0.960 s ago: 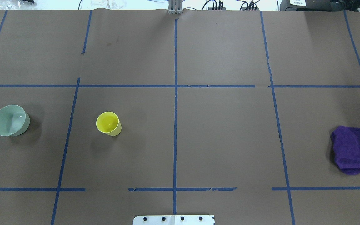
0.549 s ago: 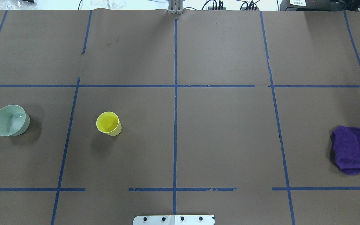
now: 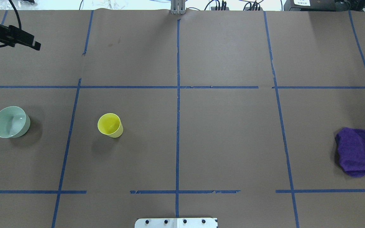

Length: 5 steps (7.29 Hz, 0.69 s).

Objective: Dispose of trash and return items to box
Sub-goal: 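Reach the left gripper down to the yellow cup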

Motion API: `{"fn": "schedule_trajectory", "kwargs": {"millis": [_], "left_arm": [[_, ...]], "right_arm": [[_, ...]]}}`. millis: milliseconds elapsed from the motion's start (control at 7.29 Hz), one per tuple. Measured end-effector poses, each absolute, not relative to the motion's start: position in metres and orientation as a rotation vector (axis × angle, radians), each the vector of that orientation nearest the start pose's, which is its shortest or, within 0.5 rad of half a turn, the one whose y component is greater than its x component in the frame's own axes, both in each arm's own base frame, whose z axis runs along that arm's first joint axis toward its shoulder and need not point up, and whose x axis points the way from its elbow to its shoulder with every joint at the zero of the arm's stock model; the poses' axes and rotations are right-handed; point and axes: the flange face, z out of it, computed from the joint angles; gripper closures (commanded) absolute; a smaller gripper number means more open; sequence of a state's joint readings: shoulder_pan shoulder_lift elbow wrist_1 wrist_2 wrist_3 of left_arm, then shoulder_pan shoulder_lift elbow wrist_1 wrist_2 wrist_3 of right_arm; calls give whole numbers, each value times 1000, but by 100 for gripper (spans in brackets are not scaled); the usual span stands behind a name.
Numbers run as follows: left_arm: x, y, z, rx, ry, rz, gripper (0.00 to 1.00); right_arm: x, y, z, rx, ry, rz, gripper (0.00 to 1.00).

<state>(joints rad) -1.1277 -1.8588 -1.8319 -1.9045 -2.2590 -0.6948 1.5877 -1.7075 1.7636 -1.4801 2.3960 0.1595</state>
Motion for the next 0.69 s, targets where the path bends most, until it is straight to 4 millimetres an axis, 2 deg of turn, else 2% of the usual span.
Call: {"fn": "schedule_trajectory", "kwargs": {"millis": [274,411,549,686], "left_arm": [[265,-512,315,303,1026,-12,0],[302,-491,310,269,1028,-46,0],[334,-471,311,244,1019,-59,1],[357,-456,316,222,1003,-58,2]], "right_arm": [[68,-441,613,80,-832,105,0],[68,-441,613,80,-832,105,0],[68,-441,612,81,-832,105,0],[68,-441,611,82,-832,104,0]]}}
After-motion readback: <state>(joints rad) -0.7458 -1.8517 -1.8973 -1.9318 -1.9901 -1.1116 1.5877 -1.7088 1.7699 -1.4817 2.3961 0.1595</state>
